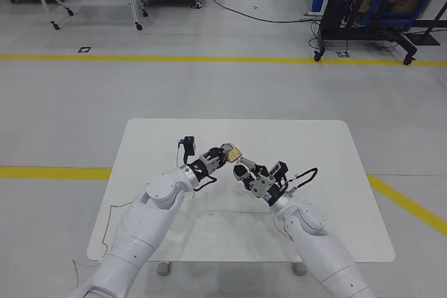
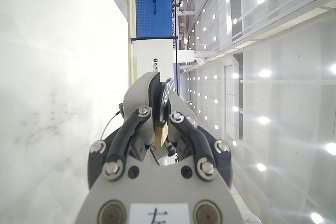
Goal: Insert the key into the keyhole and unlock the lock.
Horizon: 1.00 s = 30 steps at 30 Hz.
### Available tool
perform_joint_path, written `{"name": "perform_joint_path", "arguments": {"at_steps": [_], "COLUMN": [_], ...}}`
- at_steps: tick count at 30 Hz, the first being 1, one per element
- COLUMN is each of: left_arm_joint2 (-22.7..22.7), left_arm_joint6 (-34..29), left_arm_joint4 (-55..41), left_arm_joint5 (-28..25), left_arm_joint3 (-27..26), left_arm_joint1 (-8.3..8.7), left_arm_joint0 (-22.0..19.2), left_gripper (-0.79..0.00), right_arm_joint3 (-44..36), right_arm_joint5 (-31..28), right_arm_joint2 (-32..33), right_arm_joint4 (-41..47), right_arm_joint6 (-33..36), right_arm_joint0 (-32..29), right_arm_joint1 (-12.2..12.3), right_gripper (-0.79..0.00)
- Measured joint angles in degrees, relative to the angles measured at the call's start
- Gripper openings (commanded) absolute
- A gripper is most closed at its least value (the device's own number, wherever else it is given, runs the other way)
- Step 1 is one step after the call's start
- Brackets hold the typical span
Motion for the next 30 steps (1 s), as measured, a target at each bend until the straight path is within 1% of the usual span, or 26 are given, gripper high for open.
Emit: {"name": "perform_joint_path", "arguments": {"at_steps": [1, 8, 11, 14, 19, 23, 24, 25, 26, 30], "left_arm_joint2": [-0.01, -0.14, -0.10, 0.00, 0.11, 0.10, 0.04, 0.00, -0.07, -0.30], "left_arm_joint6": [-0.03, -0.06, -0.38, -0.82, -0.81, -0.14, 0.10, 0.24, 0.38, 0.98], "left_arm_joint4": [-0.03, 0.18, 0.72, 1.67, 2.93, 3.56, 3.57, 3.60, 3.61, 3.43], "left_arm_joint5": [-0.01, -0.04, -0.43, -1.18, -2.16, -2.82, -2.96, -3.01, -3.01, -2.41], "left_arm_joint3": [-0.01, -0.18, -0.40, -0.68, -1.07, -1.31, -1.38, -1.43, -1.45, -1.48], "left_arm_joint1": [-0.01, -0.01, 0.03, 0.09, 0.14, 0.15, 0.14, 0.14, 0.14, 0.13], "left_arm_joint0": [0.03, 0.13, 0.18, 0.23, 0.37, 0.56, 0.63, 0.66, 0.70, 0.81], "left_gripper": [-0.785, -0.785, -0.785, -0.785, -0.785, -0.785, -0.785, -0.785, -0.785, -0.785], "right_arm_joint3": [0.01, 0.06, 0.43, 1.37, 4.29, 6.39, 6.63, 6.66, 6.63, 5.51], "right_arm_joint5": [0.03, 0.72, 2.02, 3.76, 9.52, 11.84, 11.82, 11.67, 11.41, 8.56], "right_arm_joint2": [0.03, 0.09, 0.05, 0.27, 1.98, 2.78, 2.74, 2.63, 2.52, 2.49], "right_arm_joint4": [-0.03, 0.80, 3.05, 6.89, 17.72, 20.95, 20.51, 19.68, 18.59, 13.56], "right_arm_joint6": [0.00, 1.17, 2.11, 3.97, 10.14, 12.48, 12.72, 12.90, 13.01, 12.25], "right_arm_joint0": [-0.01, -0.06, 0.06, 0.33, 1.02, 1.78, 1.98, 2.11, 2.22, 1.99], "right_arm_joint1": [0.00, -0.08, -0.23, -0.42, -0.63, -0.64, -0.63, -0.60, -0.54, -0.29], "right_gripper": [-0.785, -0.785, -0.785, -0.785, -0.785, -0.785, -0.696, -0.172, 0.000, 0.000]}}
